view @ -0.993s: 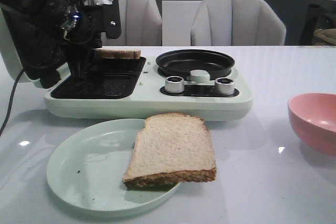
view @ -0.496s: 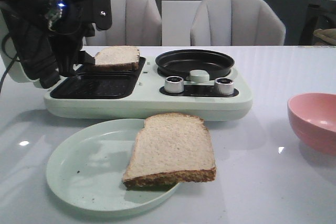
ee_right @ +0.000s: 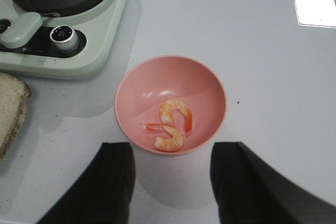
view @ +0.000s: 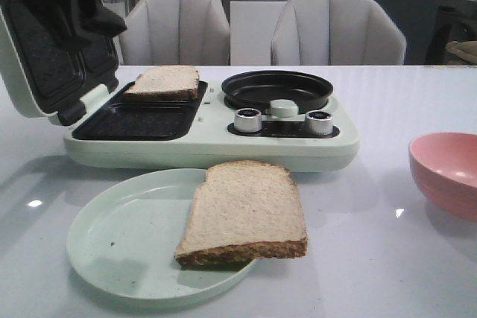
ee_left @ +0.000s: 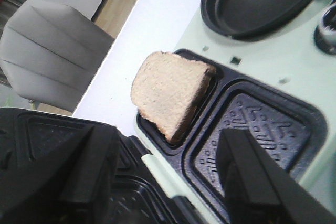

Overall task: Make breakfast with bread and shrimp
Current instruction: 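Open the left gripper and withdraw it from the sandwich maker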

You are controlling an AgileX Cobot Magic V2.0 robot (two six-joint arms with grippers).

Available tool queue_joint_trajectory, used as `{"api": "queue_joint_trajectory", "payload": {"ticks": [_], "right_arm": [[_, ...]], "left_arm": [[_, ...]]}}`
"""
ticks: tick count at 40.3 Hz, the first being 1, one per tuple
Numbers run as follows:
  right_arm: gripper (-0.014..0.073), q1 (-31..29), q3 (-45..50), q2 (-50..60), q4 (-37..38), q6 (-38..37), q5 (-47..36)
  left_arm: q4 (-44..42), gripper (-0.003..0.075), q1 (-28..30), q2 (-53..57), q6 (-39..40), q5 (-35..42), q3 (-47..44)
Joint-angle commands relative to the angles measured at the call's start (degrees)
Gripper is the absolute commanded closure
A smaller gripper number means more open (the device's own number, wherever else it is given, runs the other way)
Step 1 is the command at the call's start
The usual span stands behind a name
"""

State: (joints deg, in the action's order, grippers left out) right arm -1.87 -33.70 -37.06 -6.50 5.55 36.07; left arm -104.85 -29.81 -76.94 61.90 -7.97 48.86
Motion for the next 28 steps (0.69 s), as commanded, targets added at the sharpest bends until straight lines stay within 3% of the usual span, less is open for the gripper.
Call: {"api": "queue_joint_trajectory", "payload": {"ticks": [1,9,15,19,23,28], "right_arm": [[0.0139,0.07,-1.94,-0.34,-0.30,0.46,-3.71],[0.0139,0.07,-1.94,-0.34,-0.30,0.46,-3.71],[0.0139,0.07,-1.94,-0.34,-0.30,0.46,-3.64],[0.0139,0.07,-1.94,-0.34,-0.30,0.46,-3.64],[0.0139,0.07,-1.94,-0.34,-0.30,0.46,-3.60],[0.0139,0.07,-1.94,-0.34,-0.30,0.46,-3.60]], "left_arm": [[-1.48,0.0265,-2.38,7.44,4.79,-1.74,-2.92],[-1.48,0.0265,-3.42,13.01,2.51,-6.41,-8.56],[-1.25,0.0267,-3.42,13.20,-7.87,-17.46,-10.81],[4.03,0.0301,-3.42,13.20,-14.35,-22.17,-10.94],[12.39,0.0320,-4.74,13.46,-20.90,-25.79,-10.94],[36.15,0.0321,-8.22,13.63,-34.11,-34.82,-9.02]]}}
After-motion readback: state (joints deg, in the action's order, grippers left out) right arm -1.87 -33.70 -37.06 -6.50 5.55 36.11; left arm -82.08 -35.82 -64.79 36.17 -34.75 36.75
